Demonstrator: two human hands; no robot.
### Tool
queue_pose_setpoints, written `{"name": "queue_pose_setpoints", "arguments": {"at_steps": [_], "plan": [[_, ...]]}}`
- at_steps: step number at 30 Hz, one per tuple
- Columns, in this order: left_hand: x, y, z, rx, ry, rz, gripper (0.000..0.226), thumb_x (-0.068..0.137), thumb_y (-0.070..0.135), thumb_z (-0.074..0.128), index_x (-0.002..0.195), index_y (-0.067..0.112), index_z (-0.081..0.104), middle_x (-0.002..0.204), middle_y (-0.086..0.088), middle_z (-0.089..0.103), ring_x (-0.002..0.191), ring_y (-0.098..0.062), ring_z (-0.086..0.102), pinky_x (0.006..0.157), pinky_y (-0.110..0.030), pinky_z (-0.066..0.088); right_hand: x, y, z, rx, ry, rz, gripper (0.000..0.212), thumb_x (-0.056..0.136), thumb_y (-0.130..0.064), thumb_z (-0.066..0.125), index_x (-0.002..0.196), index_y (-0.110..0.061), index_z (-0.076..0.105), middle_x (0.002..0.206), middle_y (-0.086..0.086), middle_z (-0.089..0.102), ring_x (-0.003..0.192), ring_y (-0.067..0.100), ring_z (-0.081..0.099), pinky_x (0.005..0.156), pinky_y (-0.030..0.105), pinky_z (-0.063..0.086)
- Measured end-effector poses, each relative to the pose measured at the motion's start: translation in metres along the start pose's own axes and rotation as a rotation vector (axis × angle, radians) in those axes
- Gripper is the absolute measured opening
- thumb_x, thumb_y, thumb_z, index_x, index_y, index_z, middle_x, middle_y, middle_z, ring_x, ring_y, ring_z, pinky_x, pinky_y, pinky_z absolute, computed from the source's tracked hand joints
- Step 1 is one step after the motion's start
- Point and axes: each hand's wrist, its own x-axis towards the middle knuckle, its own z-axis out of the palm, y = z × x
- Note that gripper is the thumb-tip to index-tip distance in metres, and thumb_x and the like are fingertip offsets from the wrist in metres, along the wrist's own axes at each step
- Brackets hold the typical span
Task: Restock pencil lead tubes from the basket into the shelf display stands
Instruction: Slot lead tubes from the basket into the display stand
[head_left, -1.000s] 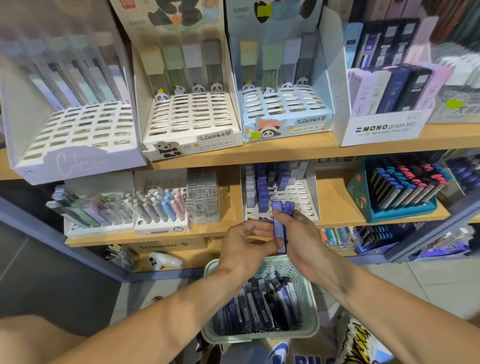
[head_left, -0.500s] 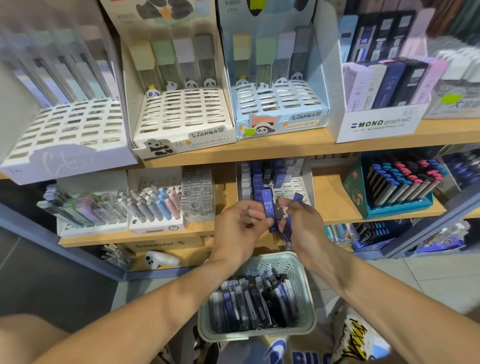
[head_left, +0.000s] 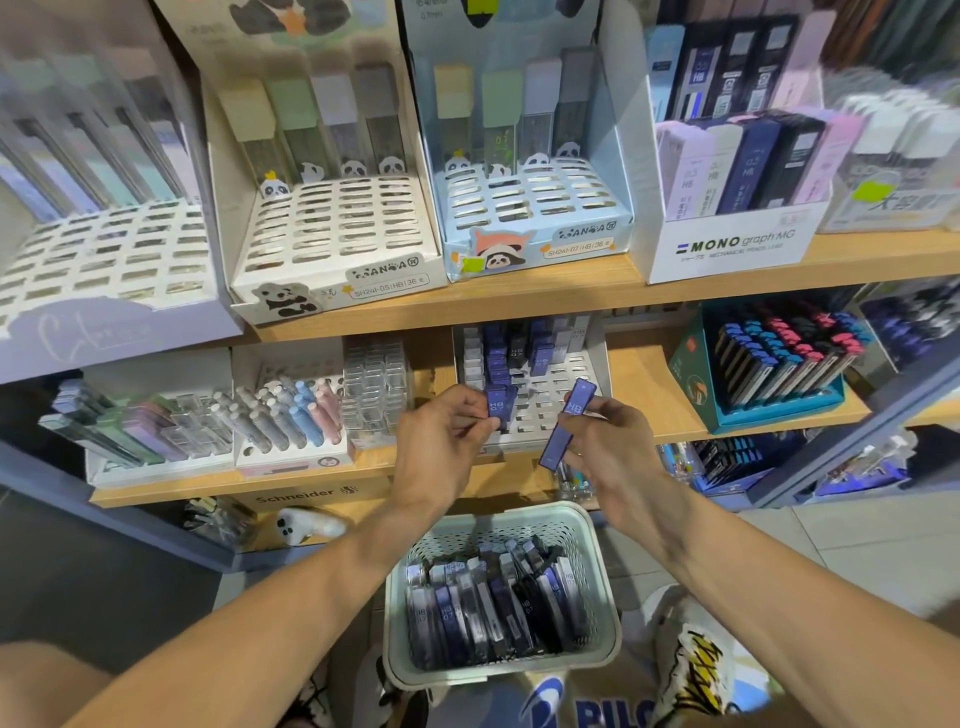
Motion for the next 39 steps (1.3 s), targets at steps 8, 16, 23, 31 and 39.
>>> {"name": "queue_pose_setpoints", "arguments": {"at_steps": [8, 16, 23, 31, 39], "plan": [[0.002, -0.008, 0.004, 0.011, -0.030, -0.018, 0.011, 0.089, 0.017, 0.081, 0.093, 0.021, 0.072, 0.088, 0.007, 0.077, 0.086, -0.004, 0.073, 0.083, -0.020, 0.060, 0.001, -0.001, -0.003, 0.073, 0.009, 0.013, 0.014, 0.097, 0.005, 0.060, 0.097, -0.009, 0.059, 0.114, 0.022, 0.070, 0.091, 0.027, 0.064, 0.077, 0.032, 0.058], [0.003, -0.011, 0.011, 0.143, -0.033, 0.003, 0.013, 0.090, 0.018, 0.081, 0.102, 0.013, 0.080, 0.096, 0.004, 0.079, 0.081, -0.003, 0.070, 0.085, -0.019, 0.059, 0.002, 0.000, -0.004, 0.021, -0.011, -0.053, 0.022, 0.098, 0.009, 0.056, 0.088, -0.010, 0.058, 0.093, 0.011, 0.066, 0.075, 0.017, 0.060, 0.055, 0.016, 0.053], [0.003, -0.005, 0.011, 0.207, -0.002, -0.025, 0.021, 0.087, 0.020, 0.083, 0.106, 0.012, 0.079, 0.099, 0.004, 0.077, 0.074, 0.002, 0.063, 0.068, 0.005, 0.043, 0.024, -0.009, -0.010, -0.147, 0.083, -0.298, 0.035, 0.093, 0.015, 0.055, 0.074, -0.014, 0.052, 0.078, 0.005, 0.056, 0.091, 0.018, 0.069, 0.082, 0.029, 0.056], [-0.008, -0.007, 0.008, 0.209, 0.047, 0.014, 0.018, 0.087, 0.024, 0.083, 0.103, 0.017, 0.076, 0.094, 0.010, 0.074, 0.080, -0.003, 0.067, 0.081, -0.018, 0.056, 0.052, -0.010, -0.012, -0.330, 0.039, -0.501, 0.013, 0.099, -0.009, 0.064, 0.092, -0.019, 0.069, 0.061, -0.012, 0.057, 0.061, 0.004, 0.054, 0.082, 0.054, 0.060], [-0.010, -0.011, 0.008, 0.204, 0.029, 0.047, 0.013, 0.090, 0.023, 0.080, 0.101, 0.019, 0.076, 0.094, 0.008, 0.075, 0.083, -0.006, 0.068, 0.084, -0.030, 0.060, 0.067, -0.004, -0.005, -0.513, -0.061, -0.694, 0.017, 0.098, 0.004, 0.052, 0.102, 0.001, 0.068, 0.078, 0.007, 0.059, 0.066, 0.007, 0.053, 0.062, 0.016, 0.045]]}}
